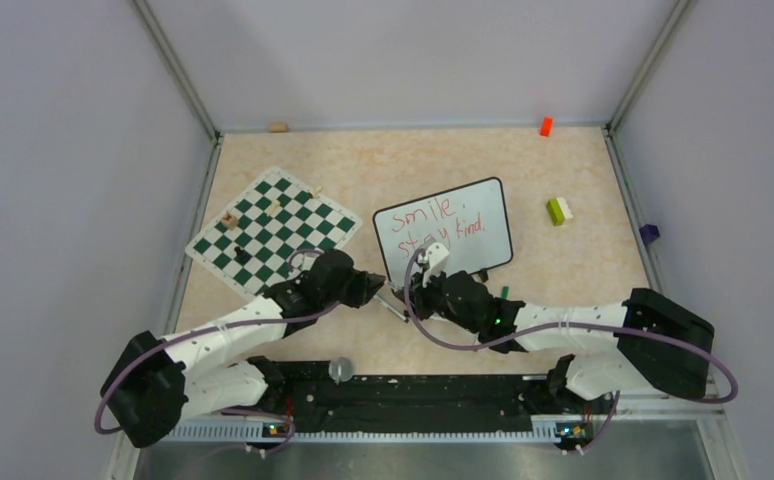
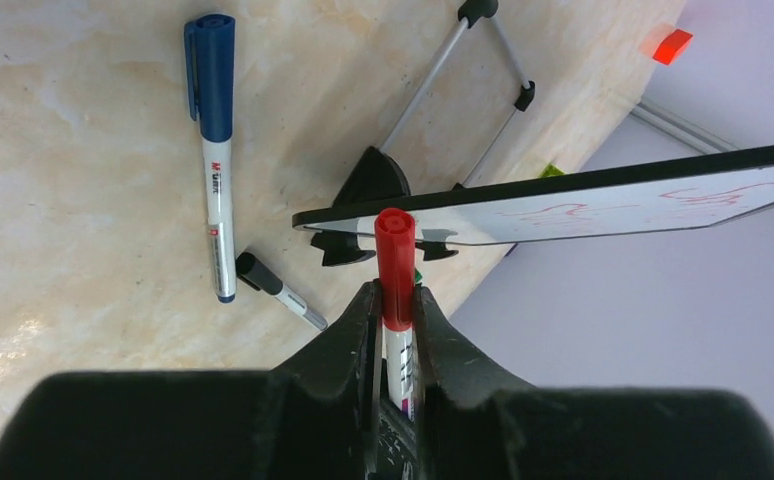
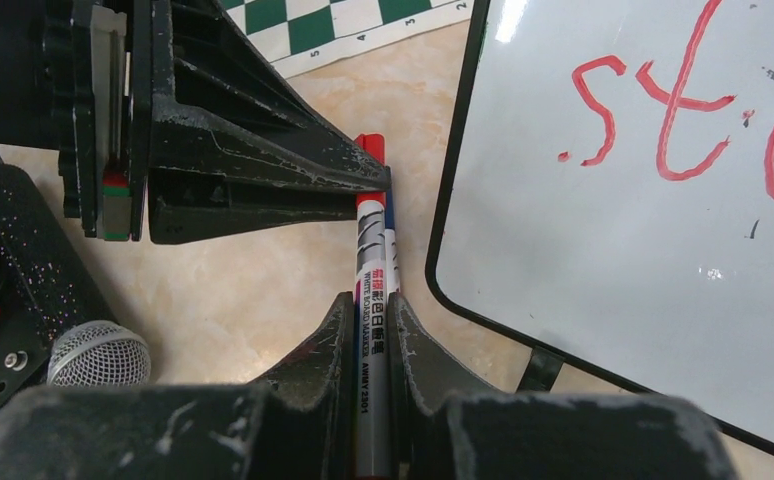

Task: Write a sentence on the whiteboard
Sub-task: Place the whiteboard marker at the center of the board.

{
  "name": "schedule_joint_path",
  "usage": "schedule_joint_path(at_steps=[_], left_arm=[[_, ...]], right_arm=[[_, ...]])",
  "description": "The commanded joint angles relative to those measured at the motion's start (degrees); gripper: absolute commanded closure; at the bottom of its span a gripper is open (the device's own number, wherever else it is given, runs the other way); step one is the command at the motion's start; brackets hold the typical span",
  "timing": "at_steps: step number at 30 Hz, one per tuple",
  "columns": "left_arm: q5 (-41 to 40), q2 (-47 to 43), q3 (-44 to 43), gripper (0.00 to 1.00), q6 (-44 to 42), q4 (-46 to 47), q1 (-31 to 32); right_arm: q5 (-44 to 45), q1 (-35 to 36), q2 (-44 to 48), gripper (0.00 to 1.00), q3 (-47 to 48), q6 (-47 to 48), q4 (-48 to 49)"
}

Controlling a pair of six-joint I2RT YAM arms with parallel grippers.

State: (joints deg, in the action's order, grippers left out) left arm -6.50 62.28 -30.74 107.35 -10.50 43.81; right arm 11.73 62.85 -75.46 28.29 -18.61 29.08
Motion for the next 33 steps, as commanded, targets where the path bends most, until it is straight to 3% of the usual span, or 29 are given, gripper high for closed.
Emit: schedule_joint_path(at_steps=[1, 5, 6, 8, 9, 10, 16, 26, 28, 30, 33], left_arm=[[16.39, -2.14, -5.83, 1.00, -0.60, 6.66, 6.39], [8.04, -4.39, -7.15, 1.00, -4.49, -4.89, 6.24], [5.08, -5.16, -6.54, 1.00, -5.03, -6.41, 6.20], [1.50, -6.94, -4.30, 1.00, -6.15, -7.67, 5.08], [0.21, -7.83, -3.00, 1.00, -7.70, -7.45, 4.45], [-1.02, -8.52, -1.77, 1.00, -8.85, -8.37, 3.73], [-7.86, -9.54, 0.74, 1.00, -15.76, -14.09, -1.15], [-11.40, -1.31, 0.79, 0.99, -28.79, -8.65, -5.67], [-14.04, -1.42, 0.58, 0.88, -31.78, -8.32, -5.67], [-15.87, -1.77, 0.01, 0.66, -36.17, -8.73, -5.63], [-13.94, -2.58, -2.06, 0.20, -48.47, -8.81, -5.60]], right_arm=[[-0.87, -0.02, -1.90, 1.00, 4.91, -0.73, 5.20], [-1.33, -0.05, -1.82, 1.00, 4.61, -2.51, 3.64], [-1.90, -0.02, -1.84, 0.88, 4.32, -2.80, 3.54], [-2.52, 0.00, -1.85, 0.48, 3.67, -3.35, 3.36], [-2.24, -0.04, -1.57, 0.35, 3.33, -4.03, 2.91], [-1.76, -0.04, -1.02, 0.29, 3.15, -4.57, 2.01], [0.42, -0.10, 6.60, 0.24, 2.39, -5.16, -6.07], [14.57, -1.12, 24.34, 0.25, 0.60, -2.57, -25.98], [20.62, -2.36, 27.11, 0.26, 0.33, -2.25, -31.57], [25.84, -4.40, 30.85, 0.26, -0.81, -3.37, -36.28], [25.78, -11.54, 38.01, 0.28, -3.19, -5.69, -41.22]])
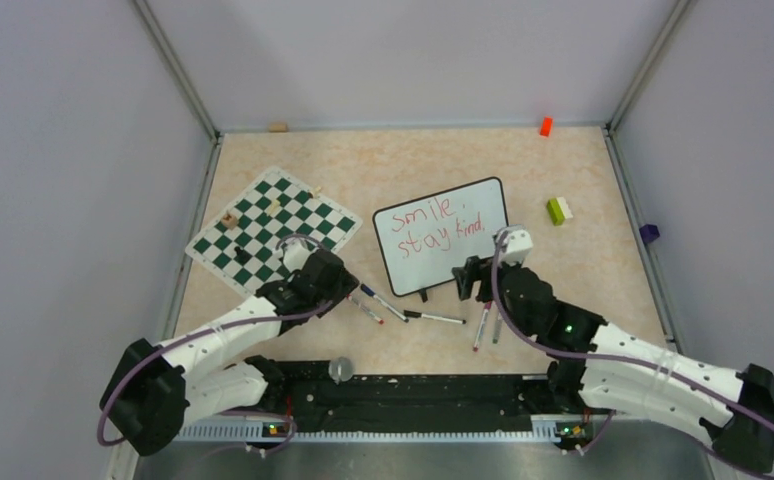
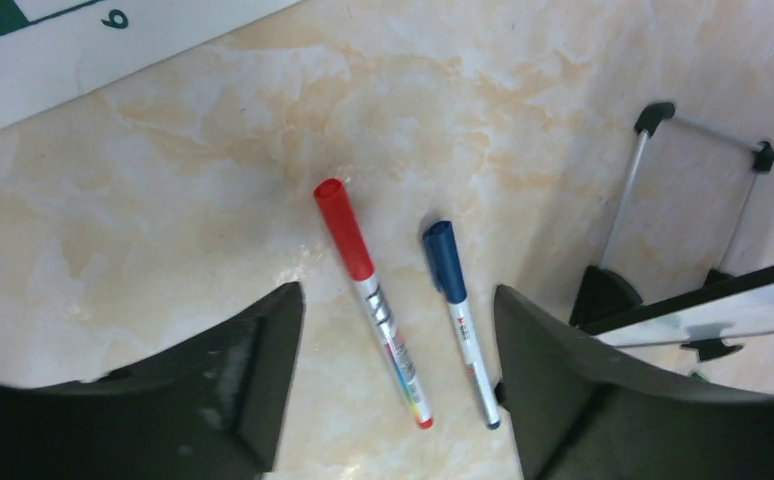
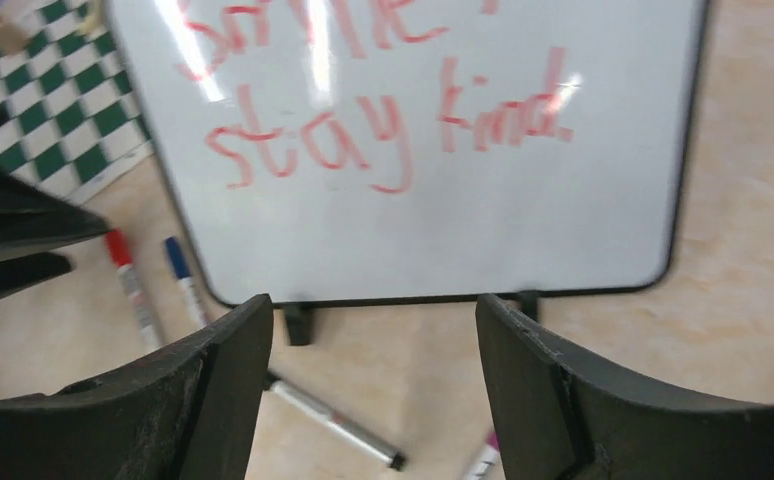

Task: Write a sentence on the whiteboard
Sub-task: Place the whiteboard marker at the center of the board, then reset both arms

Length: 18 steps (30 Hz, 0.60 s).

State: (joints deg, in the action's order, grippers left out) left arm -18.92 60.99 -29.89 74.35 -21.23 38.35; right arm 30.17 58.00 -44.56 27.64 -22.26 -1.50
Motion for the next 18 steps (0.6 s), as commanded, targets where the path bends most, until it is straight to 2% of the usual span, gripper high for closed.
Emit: schedule_joint_path(at_steps=[1, 2, 5, 7, 9, 11, 15, 17, 18], left_arm=[[-0.94, -1.89, -3.53, 0.08, -17.81, 1.30, -0.13], [-0.88, -2.54, -3.82, 0.02, -19.40, 0.83, -0.11], [-1.81, -4.81, -4.17, 0.01, -24.01, 0.66, -0.05], [-2.39, -6.49, -4.88, 0.01, -27.16, 0.14, -0.04], [-1.93, -8.41, -5.24, 0.11, -32.11, 1.29, -0.03], [-2.29, -10.68, -4.50, 0.02, -35.78, 2.90, -0.03], [-4.19, -15.87, 0.95, 0.01, -49.22, 14.80, 0.06], [-8.77, -17.37, 4.75, 0.01, -55.20, 22.82, 0.06], [-11.63, -17.73, 7.64, 0.01, -57.22, 26.88, 0.10]], right_arm=[[6.62, -9.47, 9.41, 0.29, -3.33, -2.83, -11.32], [5.86, -12.00, 11.81, 0.29, -4.34, -3.08, -11.74], [6.80, -16.30, 17.31, 0.30, -8.07, -2.49, -8.84], [9.05, -16.68, 19.70, 0.30, -10.24, 2.44, -3.84], [13.50, -16.85, 21.17, 0.30, -13.14, 8.67, 2.39], [14.41, -18.22, 21.97, 0.28, -14.82, 11.42, 5.44], [12.93, -22.26, 22.07, 0.24, -17.85, 17.07, 11.12], [11.91, -23.75, 21.99, 0.22, -19.93, 20.34, 16.44], [10.98, -24.31, 21.88, 0.14, -21.47, 22.66, 21.65]])
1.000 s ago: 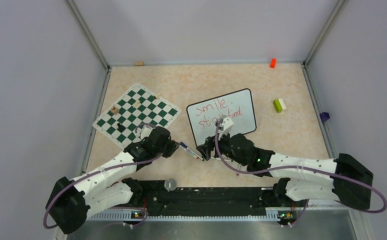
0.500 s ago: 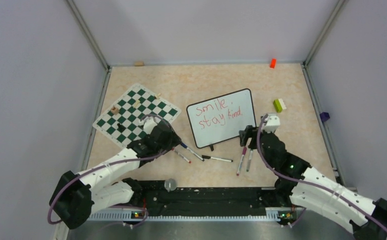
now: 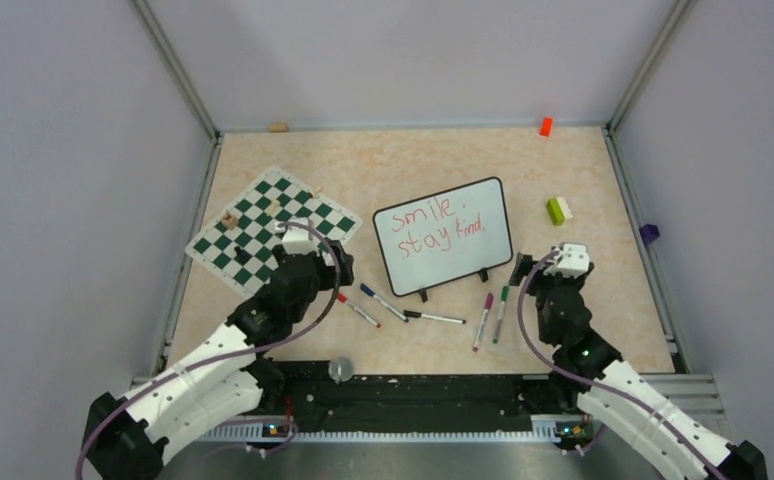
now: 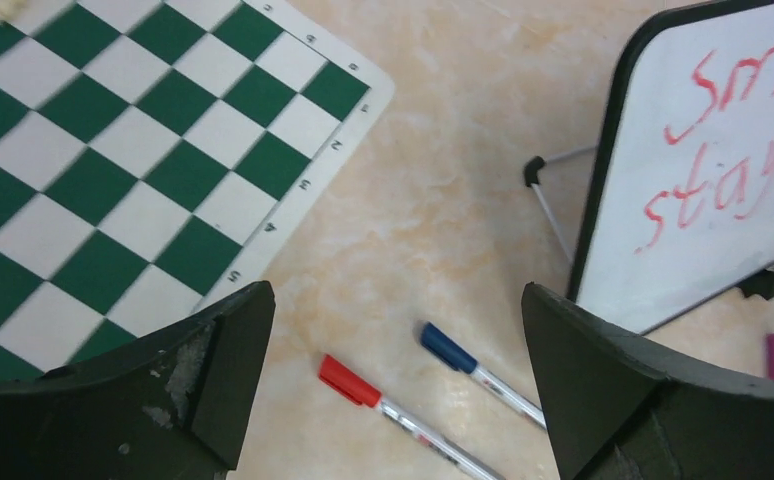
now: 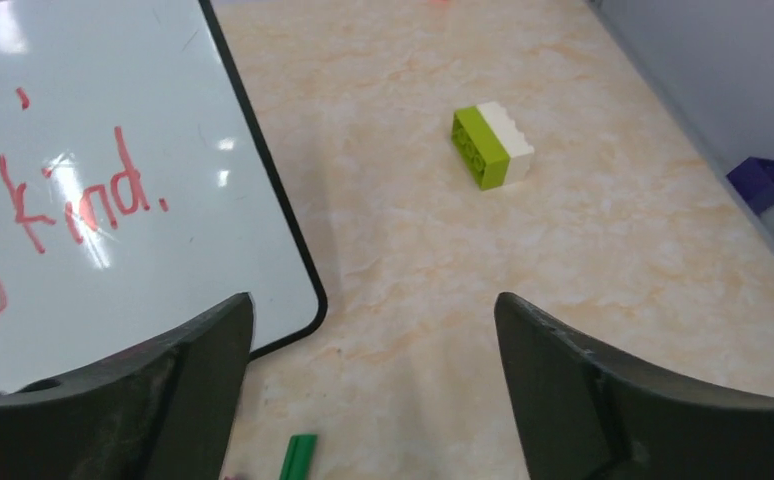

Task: Write a sentence on the whiteboard
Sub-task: Reset both arms

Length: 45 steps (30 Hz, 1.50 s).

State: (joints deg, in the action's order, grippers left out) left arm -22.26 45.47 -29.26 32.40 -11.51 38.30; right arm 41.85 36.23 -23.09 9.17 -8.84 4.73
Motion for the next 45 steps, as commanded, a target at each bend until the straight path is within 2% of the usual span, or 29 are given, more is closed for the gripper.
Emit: schedule_joint_path(at_steps=[1, 4, 5, 7, 9, 11, 15, 18, 20, 23, 27, 28, 30, 31, 33, 35, 36, 37, 45], left_arm=[[-11.67, -2.43, 9.07, 0.01, -17.07, 21.12, 0.12], [-22.14, -1.59, 14.53, 0.01, -22.65, 33.96, -0.21], [-24.72, -1.02, 15.17, 0.01, -24.49, 36.88, -0.91], [-25.04, -0.21, 15.88, 0.01, -28.74, 39.95, -3.11], [-24.17, 0.23, 17.39, 0.01, -32.55, 44.18, -6.13], [-21.73, 0.69, 20.92, 0.01, -33.98, 51.74, -10.64], [-11.09, 5.90, 24.59, 0.01, -29.22, 61.11, -20.82], [-7.46, 14.82, 23.05, 0.02, -28.67, 66.82, -24.76], [-6.49, 21.89, 22.53, 0.01, -29.81, 75.36, -26.30], [-5.65, 26.38, 18.38, 0.02, -33.48, 73.19, -27.22], [-3.06, 29.46, 17.71, 0.04, -34.11, 75.15, -30.16], [-1.33, 30.79, 18.60, 0.06, -33.98, 77.44, -30.97], [0.34, 35.85, 20.54, 0.08, -34.85, 87.34, -31.95], [0.39, 38.14, 21.02, 0.07, -34.57, 90.60, -32.19], [0.36, 41.26, 19.62, 0.05, -34.96, 92.18, -32.52], [0.74, 39.78, 16.15, 0.02, -32.86, 83.31, -33.93], [2.49, 39.35, 13.96, 0.05, -30.56, 77.63, -35.45], [3.73, 39.32, 13.20, 0.03, -29.81, 75.90, -36.46], [3.91, 39.50, 13.44, 0.01, -29.94, 76.79, -36.70]], right_arm=[[-2.51, -3.25, 0.15, 0.04, -4.44, 12.03, 19.00], [-5.36, -7.38, -4.67, 0.01, -8.66, 17.49, 32.42], [-6.22, -10.81, -7.43, 0.01, -8.72, 15.79, 34.21], [-16.90, -20.81, -11.45, 0.03, -8.33, 10.13, 33.98], [-27.29, -32.39, -14.30, 0.06, -9.51, 3.35, 38.70], [-33.20, -39.10, -18.67, 0.09, -10.47, 0.91, 43.86], [-33.43, -39.30, -27.90, 0.08, -8.05, 2.58, 49.46], [-32.81, -39.30, -35.32, 0.08, -7.81, 3.09, 56.49], [-33.73, -39.30, -40.89, 0.08, -7.21, 3.12, 60.56], [-35.60, -39.17, -47.90, 0.08, -6.67, 2.89, 68.48], [-35.39, -36.66, -61.01, 0.04, -5.94, 7.01, 80.82], [-34.61, -34.41, -61.53, 0.01, -4.93, 8.29, 78.69], [-33.53, -33.64, -58.71, 0.01, -1.02, 8.49, 66.88], [-31.53, -33.51, -60.29, 0.01, 0.00, 8.20, 68.47], [-26.87, -33.24, -59.58, 0.01, 1.49, 6.15, 63.34], [-25.66, -32.84, -60.55, 0.01, 1.01, 6.62, 66.44], [-25.09, -32.43, -60.24, 0.01, 1.17, 6.74, 65.47], [-24.95, -32.44, -60.31, 0.01, 1.15, 6.69, 65.41], [-24.85, -32.39, -60.55, 0.01, 1.03, 6.85, 66.23]])
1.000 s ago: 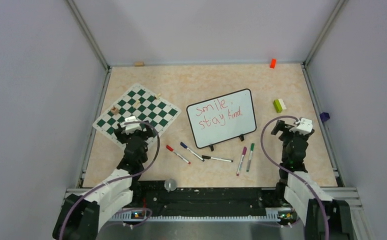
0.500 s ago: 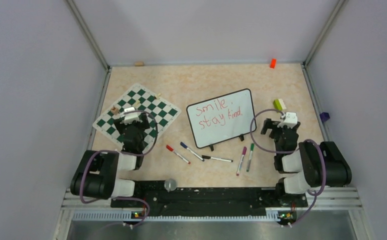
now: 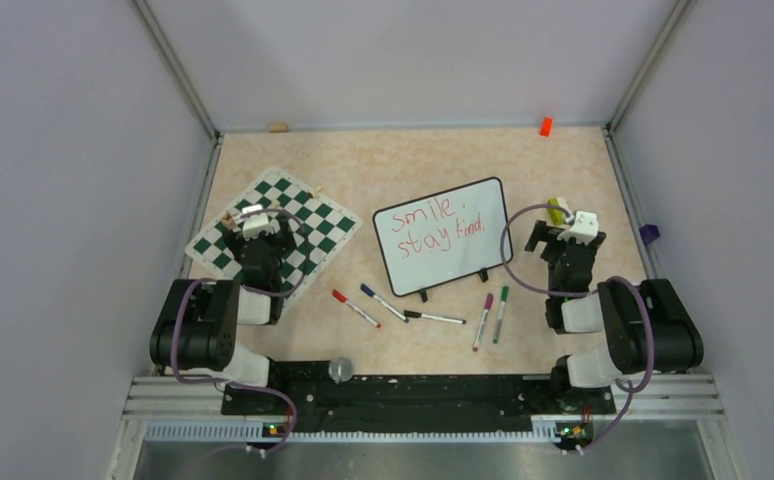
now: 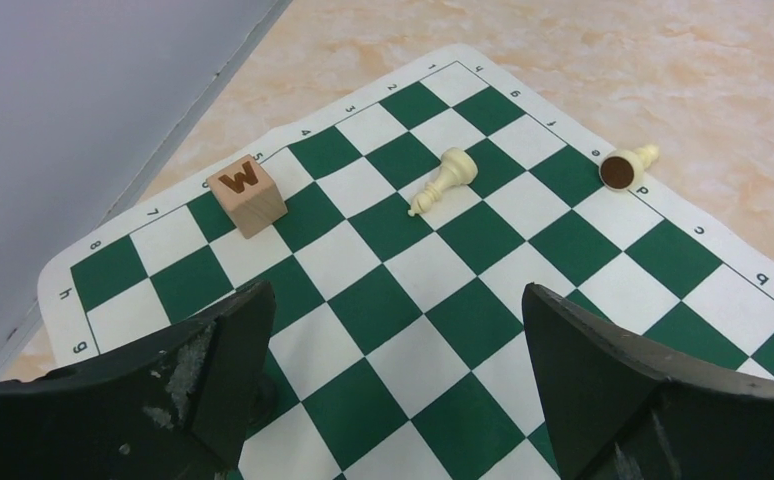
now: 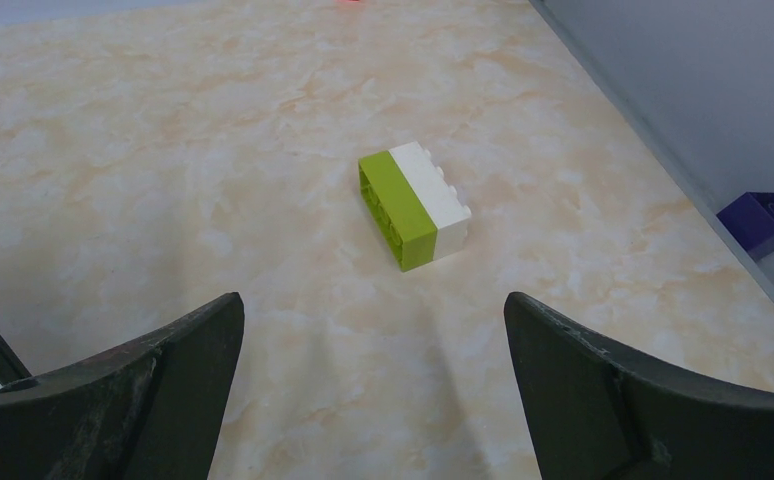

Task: Write a sentence on the whiteboard
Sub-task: Reset both arms

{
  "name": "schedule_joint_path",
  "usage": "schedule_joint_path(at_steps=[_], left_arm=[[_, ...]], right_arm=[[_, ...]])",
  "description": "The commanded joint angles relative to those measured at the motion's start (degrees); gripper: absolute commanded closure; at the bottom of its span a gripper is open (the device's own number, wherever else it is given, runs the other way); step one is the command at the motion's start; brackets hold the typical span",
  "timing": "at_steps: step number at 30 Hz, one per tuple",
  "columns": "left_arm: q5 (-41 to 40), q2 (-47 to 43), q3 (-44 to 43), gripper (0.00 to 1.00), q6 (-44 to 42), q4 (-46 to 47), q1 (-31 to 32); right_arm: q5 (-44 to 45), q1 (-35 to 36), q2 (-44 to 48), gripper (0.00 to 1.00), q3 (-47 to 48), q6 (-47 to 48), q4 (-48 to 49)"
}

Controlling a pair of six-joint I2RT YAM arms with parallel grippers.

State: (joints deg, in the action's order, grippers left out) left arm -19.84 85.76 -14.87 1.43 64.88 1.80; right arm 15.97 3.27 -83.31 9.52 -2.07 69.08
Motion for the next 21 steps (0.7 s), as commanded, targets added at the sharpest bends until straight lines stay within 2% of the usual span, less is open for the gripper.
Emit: schedule_joint_path(at_steps=[1, 21], left_arm=[[1.61, -0.70, -1.07, 0.01, 0.99, 0.26, -0.16], [1.55, -0.75, -1.11, 0.01, 0.96, 0.28, -0.22]], right_arm=[[1.02, 0.60, -0.28, 0.01, 0.68, 0.10, 1.78], [1.11, 0.60, -0.30, 0.01, 0.68, 0.13, 1.76]])
